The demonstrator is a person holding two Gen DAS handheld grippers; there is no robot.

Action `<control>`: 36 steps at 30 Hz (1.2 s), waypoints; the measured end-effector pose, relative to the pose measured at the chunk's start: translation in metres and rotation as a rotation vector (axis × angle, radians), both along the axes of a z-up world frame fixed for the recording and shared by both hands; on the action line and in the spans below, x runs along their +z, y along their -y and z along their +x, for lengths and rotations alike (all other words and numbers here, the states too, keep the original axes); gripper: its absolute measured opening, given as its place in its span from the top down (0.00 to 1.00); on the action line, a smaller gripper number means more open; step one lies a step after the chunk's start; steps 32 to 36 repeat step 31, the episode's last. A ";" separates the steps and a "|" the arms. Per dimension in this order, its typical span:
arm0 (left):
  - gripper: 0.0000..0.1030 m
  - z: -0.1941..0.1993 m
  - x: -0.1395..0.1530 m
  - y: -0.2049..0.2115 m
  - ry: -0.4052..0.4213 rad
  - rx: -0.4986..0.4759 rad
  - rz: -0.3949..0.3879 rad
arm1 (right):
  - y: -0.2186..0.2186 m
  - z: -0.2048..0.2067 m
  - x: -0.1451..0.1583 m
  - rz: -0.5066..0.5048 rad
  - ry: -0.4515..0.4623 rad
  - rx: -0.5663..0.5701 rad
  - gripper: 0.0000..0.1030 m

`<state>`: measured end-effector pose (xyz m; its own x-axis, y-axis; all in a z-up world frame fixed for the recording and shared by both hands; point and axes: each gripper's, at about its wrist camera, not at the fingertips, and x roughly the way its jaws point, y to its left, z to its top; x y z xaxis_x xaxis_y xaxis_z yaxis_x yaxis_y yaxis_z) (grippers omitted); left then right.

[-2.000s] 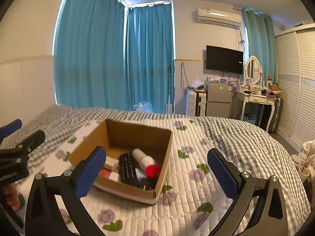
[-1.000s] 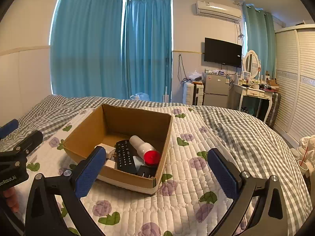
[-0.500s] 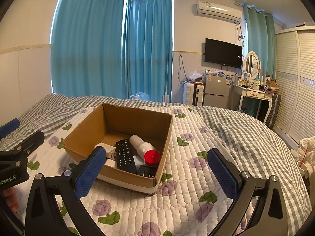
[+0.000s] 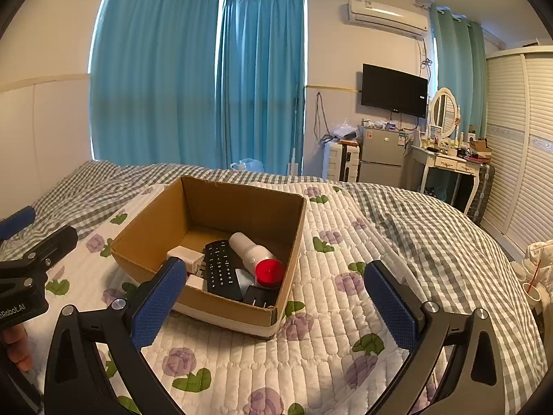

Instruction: Organize rigid objects

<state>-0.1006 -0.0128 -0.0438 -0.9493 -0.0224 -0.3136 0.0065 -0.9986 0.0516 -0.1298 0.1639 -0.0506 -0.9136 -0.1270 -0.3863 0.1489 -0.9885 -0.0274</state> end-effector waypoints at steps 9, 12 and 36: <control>0.00 0.000 0.000 0.000 0.004 0.000 -0.002 | 0.000 0.000 0.000 -0.002 0.005 -0.004 0.00; 0.00 0.000 0.000 0.001 0.004 0.000 -0.003 | 0.000 0.000 -0.001 -0.002 0.008 -0.004 0.00; 0.00 -0.001 -0.002 0.001 0.011 0.006 -0.005 | 0.000 -0.002 -0.003 0.002 0.027 -0.005 0.00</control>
